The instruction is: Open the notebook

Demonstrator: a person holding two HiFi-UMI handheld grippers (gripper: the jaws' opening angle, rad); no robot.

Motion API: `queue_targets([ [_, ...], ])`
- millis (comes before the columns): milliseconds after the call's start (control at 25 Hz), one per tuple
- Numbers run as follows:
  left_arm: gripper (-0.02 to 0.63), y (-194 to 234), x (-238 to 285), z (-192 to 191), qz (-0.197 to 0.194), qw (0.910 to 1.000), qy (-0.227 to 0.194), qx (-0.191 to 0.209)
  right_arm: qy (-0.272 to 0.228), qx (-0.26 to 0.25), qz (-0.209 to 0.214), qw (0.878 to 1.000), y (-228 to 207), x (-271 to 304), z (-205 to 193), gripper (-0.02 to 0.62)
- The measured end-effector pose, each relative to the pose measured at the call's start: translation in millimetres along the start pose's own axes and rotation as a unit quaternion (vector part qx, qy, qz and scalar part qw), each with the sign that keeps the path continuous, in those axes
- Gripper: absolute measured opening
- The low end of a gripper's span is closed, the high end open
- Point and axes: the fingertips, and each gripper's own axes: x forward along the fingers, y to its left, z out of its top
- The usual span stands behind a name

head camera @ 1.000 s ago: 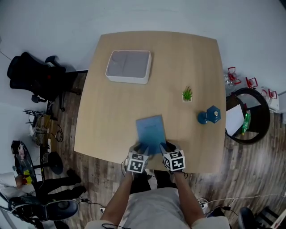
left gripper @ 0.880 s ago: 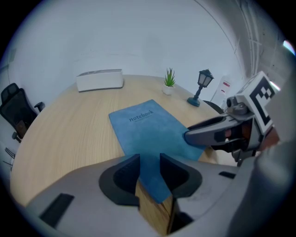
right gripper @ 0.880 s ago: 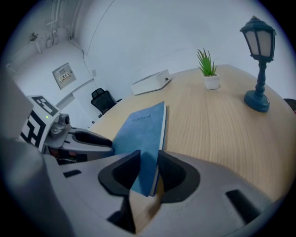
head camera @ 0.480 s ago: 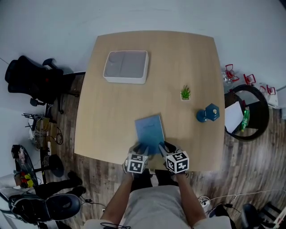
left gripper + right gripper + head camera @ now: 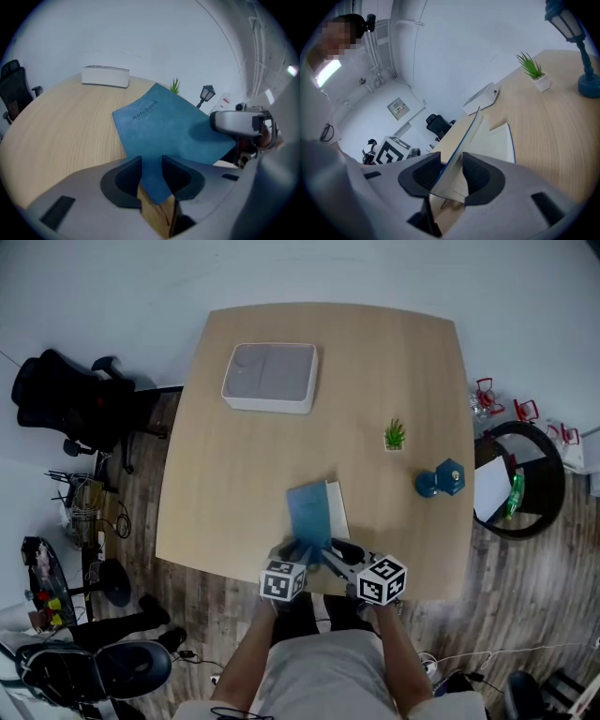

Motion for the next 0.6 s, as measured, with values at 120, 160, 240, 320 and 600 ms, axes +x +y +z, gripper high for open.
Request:
queue_targets([
  [120,0.126,2.1,-8.7,1.7,-0.007,0.9997,-0.014,-0.019,-0.003,-0.006,0.037,0.999,16.8,4.6,5.4,0.156],
  [160,0.123,3.0,-12.5,2.1,-0.008,0.9995,-0.02,-0.023,-0.004,-0.008,0.052,0.999,23.5,6.7,7.5,0.158],
  [240,0.118,5.2,-20.7,2.9,-0.008,0.9992,-0.028,-0.028,-0.002,-0.017,0.078,0.997,37.2,11.9,10.8,0.161],
  [320,0.118,8.5,-28.7,2.3,-0.007,0.999,-0.033,-0.03,0.003,-0.025,0.102,0.994,49.8,19.0,12.4,0.17],
  [600,0.118,31.1,-58.2,-0.9,0.001,0.9958,-0.067,-0.062,0.025,-0.038,0.181,0.982,88.3,48.7,4.7,0.196],
])
